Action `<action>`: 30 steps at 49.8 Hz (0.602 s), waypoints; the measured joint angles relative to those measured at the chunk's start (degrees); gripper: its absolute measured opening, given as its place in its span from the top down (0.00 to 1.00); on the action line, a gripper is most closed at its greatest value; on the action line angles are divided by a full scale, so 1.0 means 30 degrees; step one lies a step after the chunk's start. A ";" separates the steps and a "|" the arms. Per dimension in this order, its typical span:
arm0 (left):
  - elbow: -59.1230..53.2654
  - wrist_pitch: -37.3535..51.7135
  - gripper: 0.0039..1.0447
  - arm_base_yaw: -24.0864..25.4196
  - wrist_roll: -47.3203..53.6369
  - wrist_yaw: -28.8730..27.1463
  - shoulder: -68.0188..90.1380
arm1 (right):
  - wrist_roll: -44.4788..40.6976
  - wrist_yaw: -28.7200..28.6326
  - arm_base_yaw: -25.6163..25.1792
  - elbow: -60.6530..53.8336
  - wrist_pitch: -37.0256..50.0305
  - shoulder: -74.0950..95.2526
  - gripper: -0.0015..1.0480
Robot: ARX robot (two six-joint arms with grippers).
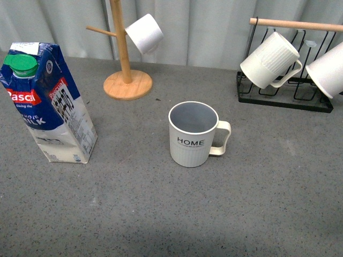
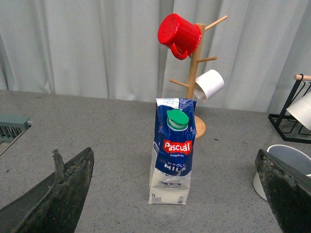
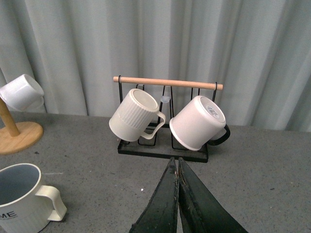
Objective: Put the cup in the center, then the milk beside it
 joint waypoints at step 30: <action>0.0000 0.0000 0.06 0.0000 0.0000 0.0000 0.0000 | 0.0015 -0.0051 0.0000 -0.0568 -0.7890 -0.8757 0.99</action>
